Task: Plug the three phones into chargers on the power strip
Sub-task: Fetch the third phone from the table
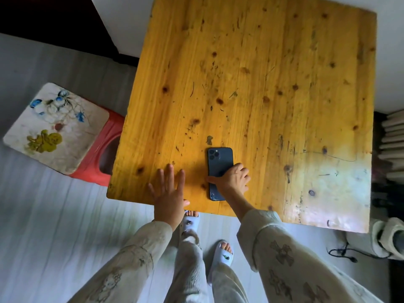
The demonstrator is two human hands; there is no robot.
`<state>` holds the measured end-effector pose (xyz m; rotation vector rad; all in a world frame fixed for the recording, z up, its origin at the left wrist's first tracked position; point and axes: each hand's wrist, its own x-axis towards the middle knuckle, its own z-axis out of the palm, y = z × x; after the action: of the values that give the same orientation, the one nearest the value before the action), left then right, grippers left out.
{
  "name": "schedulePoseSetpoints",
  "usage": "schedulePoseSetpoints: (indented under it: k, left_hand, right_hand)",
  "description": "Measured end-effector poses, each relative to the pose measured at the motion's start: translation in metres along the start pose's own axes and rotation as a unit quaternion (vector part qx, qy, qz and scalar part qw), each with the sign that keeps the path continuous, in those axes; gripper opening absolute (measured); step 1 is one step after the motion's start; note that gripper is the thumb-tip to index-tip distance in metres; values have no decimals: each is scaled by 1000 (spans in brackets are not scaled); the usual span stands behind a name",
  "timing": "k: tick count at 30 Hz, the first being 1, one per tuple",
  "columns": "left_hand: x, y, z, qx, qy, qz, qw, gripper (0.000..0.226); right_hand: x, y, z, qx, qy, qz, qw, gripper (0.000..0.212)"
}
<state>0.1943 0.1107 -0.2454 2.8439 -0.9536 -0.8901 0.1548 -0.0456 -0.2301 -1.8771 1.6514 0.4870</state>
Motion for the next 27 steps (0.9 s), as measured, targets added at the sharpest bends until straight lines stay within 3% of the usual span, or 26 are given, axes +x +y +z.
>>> schedulePoseSetpoints:
  k: [3,6,9,12,18,21,27]
  left_hand:
    - [1,1,-2,6,2,-1,1000,90]
    - [1,1,-1,8,2,1,1000,89]
    - [1,0,-1,-16,9,3,1000,88]
    - [1,-2,-1,-26,1,6,1000,86]
    - [0,-10,-15,-51,-37,16,998,74]
    - [-4,7,-36,-184,-66,-1,981,58]
    - [-55,100,-38,-269,-96,124,950,30]
  right_hand:
    - [5,8,-5,23,-11,26,999,85]
    - [12,19,-11,40,-49,14,998,69]
    - [13,28,-19,129,-66,-11,989,41]
    - [7,38,-25,265,-83,27,960,24]
    - [-23,83,-61,363,-106,38,925,16]
    - [-50,120,-87,439,-116,37,890,13]
    - [-116,227,-136,572,-44,46,818,15]
